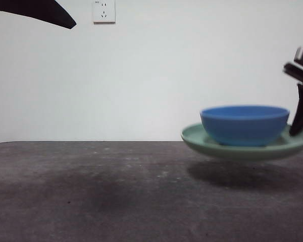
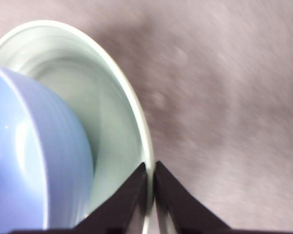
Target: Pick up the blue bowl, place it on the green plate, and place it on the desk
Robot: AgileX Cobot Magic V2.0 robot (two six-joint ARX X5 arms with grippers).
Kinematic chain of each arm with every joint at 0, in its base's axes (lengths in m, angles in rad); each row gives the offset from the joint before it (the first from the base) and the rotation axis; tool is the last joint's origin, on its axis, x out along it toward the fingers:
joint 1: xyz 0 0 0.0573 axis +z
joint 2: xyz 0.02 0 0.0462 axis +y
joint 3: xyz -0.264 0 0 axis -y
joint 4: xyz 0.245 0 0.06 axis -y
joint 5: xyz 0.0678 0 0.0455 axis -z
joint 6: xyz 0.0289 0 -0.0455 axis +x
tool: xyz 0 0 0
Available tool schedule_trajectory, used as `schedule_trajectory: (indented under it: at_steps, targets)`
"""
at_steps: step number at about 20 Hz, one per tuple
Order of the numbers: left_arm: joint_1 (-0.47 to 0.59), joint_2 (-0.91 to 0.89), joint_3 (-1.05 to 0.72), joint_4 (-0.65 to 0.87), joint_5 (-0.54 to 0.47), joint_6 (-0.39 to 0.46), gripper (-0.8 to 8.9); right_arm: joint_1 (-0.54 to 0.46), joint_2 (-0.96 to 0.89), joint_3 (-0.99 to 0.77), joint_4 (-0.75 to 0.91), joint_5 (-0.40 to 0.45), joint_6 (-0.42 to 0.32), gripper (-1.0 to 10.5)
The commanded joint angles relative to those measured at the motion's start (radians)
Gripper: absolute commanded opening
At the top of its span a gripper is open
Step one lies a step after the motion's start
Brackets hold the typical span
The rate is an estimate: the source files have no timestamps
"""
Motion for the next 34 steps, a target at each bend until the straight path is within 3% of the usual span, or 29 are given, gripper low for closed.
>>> schedule_trajectory:
  at_steps: [1, 6, 17, 24, 34]
  targets:
    - [-0.007, 0.006, 0.008, 0.011, 0.005, -0.002, 2.81, 0.01, -0.028, 0.018, 0.016, -0.015, 0.049, 0.1]
    - [-0.007, 0.006, 0.008, 0.01, 0.005, -0.002, 2.81, 0.098, -0.053, 0.035, 0.033, -0.025, 0.111, 0.1]
    - [-0.007, 0.006, 0.008, 0.004, 0.005, -0.002, 2.81, 0.38, 0.036, 0.036, 0.244, 0.081, 0.292, 0.1]
    - [-0.007, 0.006, 0.008, 0.003, 0.005, -0.002, 2.81, 0.428, 0.214, 0.036, 0.402, 0.084, 0.38, 0.1]
    - [-0.007, 0.006, 0.008, 0.003, 0.005, -0.003, 2.81, 0.433, 0.304, 0.038, 0.407, 0.083, 0.383, 0.1]
